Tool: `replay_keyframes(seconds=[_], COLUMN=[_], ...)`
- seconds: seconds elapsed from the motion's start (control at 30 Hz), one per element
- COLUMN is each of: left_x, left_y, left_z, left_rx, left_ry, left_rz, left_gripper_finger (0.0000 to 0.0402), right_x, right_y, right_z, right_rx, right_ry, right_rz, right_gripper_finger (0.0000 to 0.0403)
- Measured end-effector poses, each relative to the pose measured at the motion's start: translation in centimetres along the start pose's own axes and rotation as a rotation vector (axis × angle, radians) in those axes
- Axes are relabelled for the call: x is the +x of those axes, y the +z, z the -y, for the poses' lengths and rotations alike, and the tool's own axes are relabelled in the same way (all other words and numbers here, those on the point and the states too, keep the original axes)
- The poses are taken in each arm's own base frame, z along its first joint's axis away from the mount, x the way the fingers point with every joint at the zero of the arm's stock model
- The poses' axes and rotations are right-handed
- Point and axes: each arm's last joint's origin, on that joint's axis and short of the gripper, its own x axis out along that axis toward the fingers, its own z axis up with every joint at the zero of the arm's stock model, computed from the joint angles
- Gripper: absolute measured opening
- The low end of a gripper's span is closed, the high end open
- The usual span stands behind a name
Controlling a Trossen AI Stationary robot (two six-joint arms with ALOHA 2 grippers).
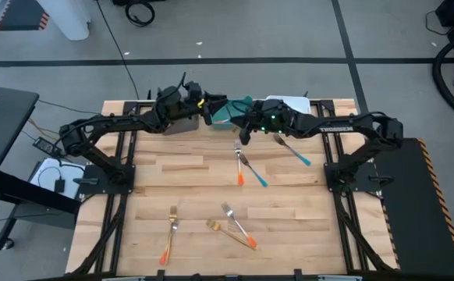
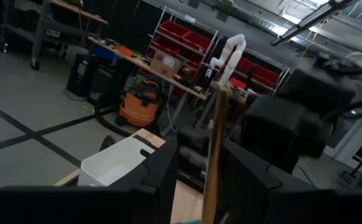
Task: Sort silverware by color (type)
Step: Put the gold fork into the black bin
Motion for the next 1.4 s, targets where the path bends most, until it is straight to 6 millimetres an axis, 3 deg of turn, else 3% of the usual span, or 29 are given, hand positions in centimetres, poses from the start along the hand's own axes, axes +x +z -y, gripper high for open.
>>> replay_keyframes(seconds=[0.2, 0.43, 0.6, 0.93, 1.2, 1.4], left_x=[0.0, 0.0, -0.1, -2.7, -7.0, -9.8], left_y=[-0.2, -0.1, 0.2, 3.0, 4.4, 2.5], left_z=[-0.1, -0.1, -0.9, -5.4, -7.1, -7.5], left_rx=[0.001, 0.07, 0.101, 0.21, 0.36, 0.472], left_ry=[0.008, 0.002, 0.027, 0.226, 0.387, 0.514], left_rz=[-0.008, -0.011, -0.008, -0.032, -0.28, -0.653], left_gripper_finger=[0.0112, 0.0021, 0.0021, 0.002, 0.002, 0.0021], right_x=[1.5, 1.9, 1.8, 1.7, 1.4, 1.0], right_y=[0.3, 1.6, 1.9, 2.4, 2.8, 3.1], right_z=[-0.2, -0.1, 0.4, 2.9, 5.7, 7.9], right_rx=[-0.008, -0.056, -0.046, -0.028, -0.051, -0.034], right_ry=[0.023, 0.018, 0.001, -0.126, -0.204, -0.264], right_rz=[-0.005, 0.02, 0.032, 0.055, 0.062, 0.07], right_gripper_finger=[0.0013, 0.0018, 0.0058, 0.0105, 0.0105, 0.0105])
